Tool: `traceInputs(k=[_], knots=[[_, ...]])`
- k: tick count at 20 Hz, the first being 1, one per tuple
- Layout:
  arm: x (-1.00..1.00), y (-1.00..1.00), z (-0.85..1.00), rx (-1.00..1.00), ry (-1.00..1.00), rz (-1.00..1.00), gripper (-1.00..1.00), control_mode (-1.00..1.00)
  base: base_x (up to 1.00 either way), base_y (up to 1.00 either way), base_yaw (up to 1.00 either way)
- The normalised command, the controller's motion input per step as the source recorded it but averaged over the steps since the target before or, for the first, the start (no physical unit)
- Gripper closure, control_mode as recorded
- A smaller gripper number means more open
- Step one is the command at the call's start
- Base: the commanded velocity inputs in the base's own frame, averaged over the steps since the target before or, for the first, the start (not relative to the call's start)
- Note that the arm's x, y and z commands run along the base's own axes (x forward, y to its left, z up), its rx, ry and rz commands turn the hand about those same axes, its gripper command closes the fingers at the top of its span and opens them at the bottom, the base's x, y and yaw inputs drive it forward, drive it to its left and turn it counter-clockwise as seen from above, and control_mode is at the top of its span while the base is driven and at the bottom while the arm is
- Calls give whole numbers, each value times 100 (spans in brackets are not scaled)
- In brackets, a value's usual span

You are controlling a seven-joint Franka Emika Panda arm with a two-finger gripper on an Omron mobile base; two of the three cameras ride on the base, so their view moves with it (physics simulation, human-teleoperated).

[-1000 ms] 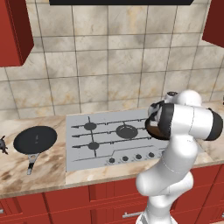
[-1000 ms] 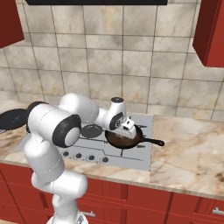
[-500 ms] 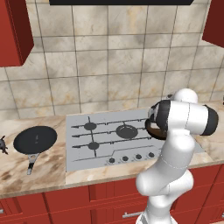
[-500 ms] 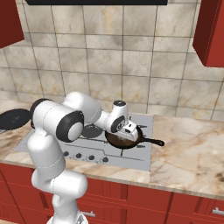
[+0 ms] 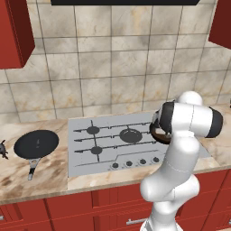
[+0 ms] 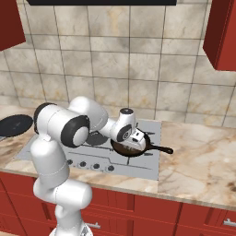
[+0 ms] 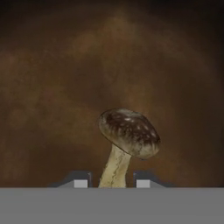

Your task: Place both pans onto different burners. Then place the mushroom and the fish on different pans.

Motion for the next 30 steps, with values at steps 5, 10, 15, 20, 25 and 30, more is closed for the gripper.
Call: traceInputs(k=[5,10,15,20,25,30], knots=[[0,0,8,0,0,0,-100,-100,0,0,0],[-15,0,60,0,-3,0,-100,-100,0,0,0],[-30,1,68,0,-2,0,-100,-100,0,0,0],[-51,14,63,0,0,0,-100,-100,0,0,0],[-38,31,60,0,0,0,-100,-100,0,0,0],[-34,34,38,0,0,0,-100,-100,0,0,0]])
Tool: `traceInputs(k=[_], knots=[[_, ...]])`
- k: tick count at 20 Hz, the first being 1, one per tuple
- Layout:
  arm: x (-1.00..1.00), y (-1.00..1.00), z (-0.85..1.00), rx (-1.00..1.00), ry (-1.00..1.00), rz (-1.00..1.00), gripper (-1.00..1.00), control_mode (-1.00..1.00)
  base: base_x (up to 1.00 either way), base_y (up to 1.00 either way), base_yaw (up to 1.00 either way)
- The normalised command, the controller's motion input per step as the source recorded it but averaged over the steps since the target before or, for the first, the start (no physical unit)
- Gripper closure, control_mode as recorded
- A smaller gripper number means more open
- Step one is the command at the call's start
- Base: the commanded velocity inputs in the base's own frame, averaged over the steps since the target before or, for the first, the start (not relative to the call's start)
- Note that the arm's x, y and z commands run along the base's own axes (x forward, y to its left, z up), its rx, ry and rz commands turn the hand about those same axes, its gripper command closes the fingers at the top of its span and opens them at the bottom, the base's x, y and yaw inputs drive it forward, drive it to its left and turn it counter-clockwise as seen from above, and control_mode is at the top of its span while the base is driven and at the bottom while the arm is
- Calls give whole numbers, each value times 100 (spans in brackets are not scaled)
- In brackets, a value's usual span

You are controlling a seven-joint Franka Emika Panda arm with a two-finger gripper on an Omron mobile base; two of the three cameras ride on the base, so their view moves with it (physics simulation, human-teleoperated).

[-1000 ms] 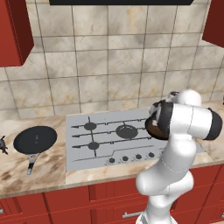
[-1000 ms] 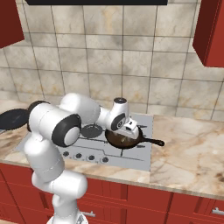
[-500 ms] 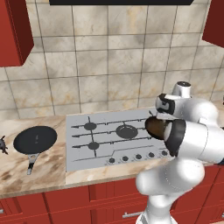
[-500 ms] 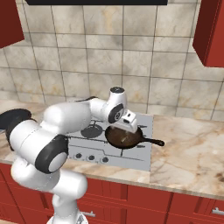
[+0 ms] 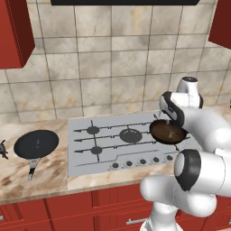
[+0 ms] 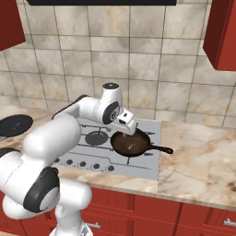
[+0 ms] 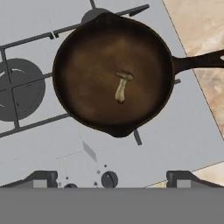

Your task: Place both pans onto different burners. Then place the mushroom and the fish on different pans.

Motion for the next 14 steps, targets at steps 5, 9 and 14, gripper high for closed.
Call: traceInputs(k=[5,9,14], knots=[[-42,27,25,0,0,0,-100,-100,0,0,0],[-38,23,25,0,0,0,-100,-100,0,0,0],[-32,20,10,0,-1,1,-100,-100,0,0,0]])
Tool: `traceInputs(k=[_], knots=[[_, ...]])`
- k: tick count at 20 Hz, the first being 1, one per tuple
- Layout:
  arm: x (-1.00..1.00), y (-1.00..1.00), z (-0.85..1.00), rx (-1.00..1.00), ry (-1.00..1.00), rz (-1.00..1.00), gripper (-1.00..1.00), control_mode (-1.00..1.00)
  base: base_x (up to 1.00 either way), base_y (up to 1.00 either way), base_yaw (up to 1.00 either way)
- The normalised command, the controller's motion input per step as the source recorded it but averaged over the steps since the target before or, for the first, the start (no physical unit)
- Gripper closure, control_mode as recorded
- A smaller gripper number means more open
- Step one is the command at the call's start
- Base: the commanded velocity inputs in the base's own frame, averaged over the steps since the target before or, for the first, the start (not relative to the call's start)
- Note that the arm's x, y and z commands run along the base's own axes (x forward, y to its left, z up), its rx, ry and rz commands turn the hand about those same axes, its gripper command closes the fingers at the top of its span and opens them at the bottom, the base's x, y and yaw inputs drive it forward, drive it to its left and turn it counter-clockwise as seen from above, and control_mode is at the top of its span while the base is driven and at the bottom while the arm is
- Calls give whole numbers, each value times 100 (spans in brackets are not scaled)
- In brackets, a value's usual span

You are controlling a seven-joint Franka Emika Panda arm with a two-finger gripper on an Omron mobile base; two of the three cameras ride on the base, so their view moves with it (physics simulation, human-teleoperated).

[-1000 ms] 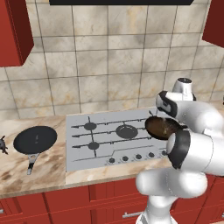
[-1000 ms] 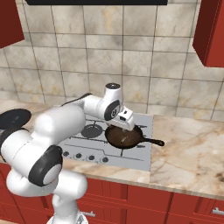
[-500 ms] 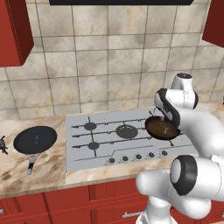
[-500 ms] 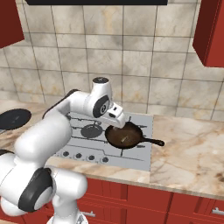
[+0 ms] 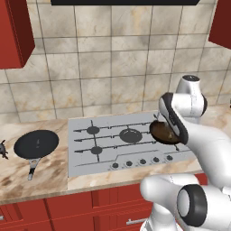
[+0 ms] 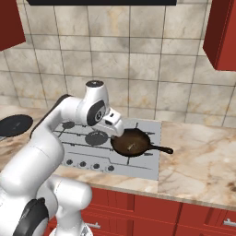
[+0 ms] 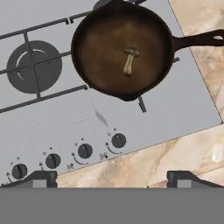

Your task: Place both pans onto different burners. Then place the mushroom and the fish on different pans.

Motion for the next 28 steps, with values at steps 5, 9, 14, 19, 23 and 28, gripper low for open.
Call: traceInputs(k=[5,9,14,19,23,28], knots=[[-16,11,9,0,-5,7,-100,-100,0,0,0],[-6,17,3,0,-2,12,-100,-100,0,0,0],[0,23,0,0,-1,12,-100,-100,0,0,0],[0,28,3,0,0,5,-100,-100,0,0,0],[0,24,2,0,0,1,-100,-100,0,0,0],[0,6,0,0,0,0,-100,100,-3,30,0]])
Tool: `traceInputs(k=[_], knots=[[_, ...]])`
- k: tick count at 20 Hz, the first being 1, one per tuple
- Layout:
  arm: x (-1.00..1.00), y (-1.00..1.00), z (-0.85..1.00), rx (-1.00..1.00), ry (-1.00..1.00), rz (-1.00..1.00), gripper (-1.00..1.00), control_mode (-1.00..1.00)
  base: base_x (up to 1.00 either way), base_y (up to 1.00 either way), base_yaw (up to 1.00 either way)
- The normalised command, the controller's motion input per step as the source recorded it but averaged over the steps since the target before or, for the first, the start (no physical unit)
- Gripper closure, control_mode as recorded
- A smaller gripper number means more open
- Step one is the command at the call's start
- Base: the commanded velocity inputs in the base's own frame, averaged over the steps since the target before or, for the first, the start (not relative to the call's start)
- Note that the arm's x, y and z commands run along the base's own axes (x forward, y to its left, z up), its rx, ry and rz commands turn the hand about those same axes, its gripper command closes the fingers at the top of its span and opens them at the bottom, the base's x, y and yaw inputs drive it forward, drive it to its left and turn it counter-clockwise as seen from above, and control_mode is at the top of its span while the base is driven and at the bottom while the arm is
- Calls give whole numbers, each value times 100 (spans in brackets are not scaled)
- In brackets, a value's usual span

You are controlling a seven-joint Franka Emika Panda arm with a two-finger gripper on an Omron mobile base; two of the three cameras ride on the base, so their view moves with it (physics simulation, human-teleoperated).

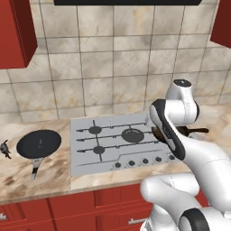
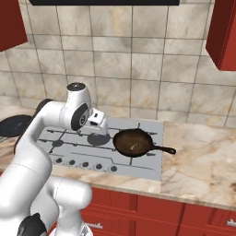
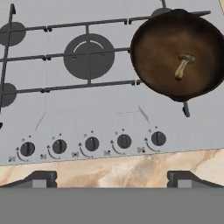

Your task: Place both pans onto different burners. Then place the mushroom and the fish on different pans.

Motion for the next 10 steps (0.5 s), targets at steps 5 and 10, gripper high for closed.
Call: traceInputs(k=[5,10], knots=[[0,0,0,0,0,0,-100,100,-13,62,0],[0,0,0,0,0,0,-100,100,-17,64,0]])
